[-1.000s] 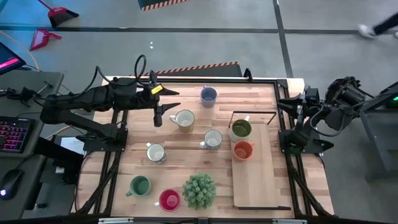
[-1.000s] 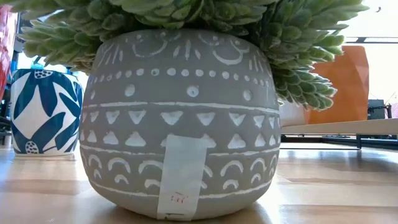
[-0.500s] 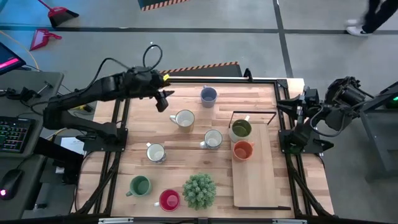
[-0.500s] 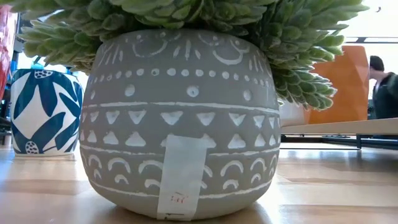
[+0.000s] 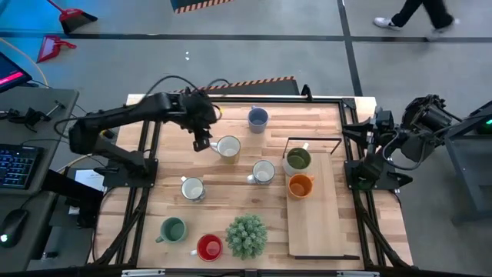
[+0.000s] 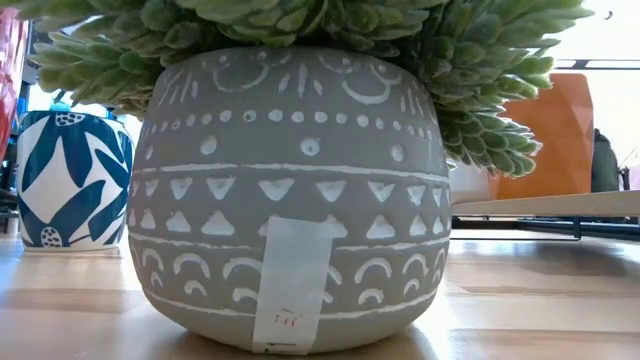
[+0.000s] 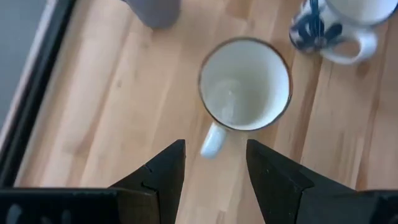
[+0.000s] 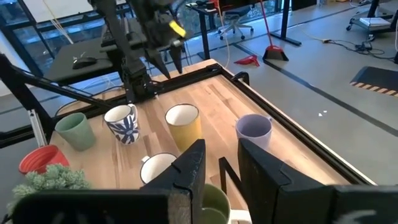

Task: Place coffee mugs
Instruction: Move the yellow mug to the center of the table

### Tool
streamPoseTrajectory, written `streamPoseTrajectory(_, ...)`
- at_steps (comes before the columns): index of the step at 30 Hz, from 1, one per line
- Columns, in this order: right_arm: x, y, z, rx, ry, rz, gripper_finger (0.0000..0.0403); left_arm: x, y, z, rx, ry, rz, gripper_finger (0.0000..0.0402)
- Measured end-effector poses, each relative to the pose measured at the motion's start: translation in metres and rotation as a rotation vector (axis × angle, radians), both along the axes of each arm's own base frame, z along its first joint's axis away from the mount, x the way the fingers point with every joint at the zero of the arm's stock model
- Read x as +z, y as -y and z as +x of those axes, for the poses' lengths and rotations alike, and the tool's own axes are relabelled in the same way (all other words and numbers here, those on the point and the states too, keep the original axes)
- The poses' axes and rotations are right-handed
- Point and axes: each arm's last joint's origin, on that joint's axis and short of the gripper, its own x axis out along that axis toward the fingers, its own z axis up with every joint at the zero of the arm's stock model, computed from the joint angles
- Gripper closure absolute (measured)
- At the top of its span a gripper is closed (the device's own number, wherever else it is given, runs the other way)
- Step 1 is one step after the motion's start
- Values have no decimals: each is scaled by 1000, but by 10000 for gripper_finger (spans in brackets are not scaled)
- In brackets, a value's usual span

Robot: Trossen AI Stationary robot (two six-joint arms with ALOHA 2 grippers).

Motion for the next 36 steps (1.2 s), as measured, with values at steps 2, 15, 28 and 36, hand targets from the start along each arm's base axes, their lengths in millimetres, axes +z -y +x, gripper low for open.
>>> streamPoseTrajectory(2, 0, 0, 0, 11, -6, 10, 322, -10, -1, 9, -16, -42, -12, 241)
streamPoseTrajectory(15, -1, -2, 0, 53, -31, 60, 322, -51, 0, 33, -85, -247, -65, 241)
streamPoseTrajectory(28, -1, -6, 2, 89, -47, 85, 322, -78, -5, 48, -86, -337, -62, 241)
streamPoseTrajectory(36, -1, -9, 5, 97, -58, 87, 322, -101, -9, 63, -99, -362, -73, 241)
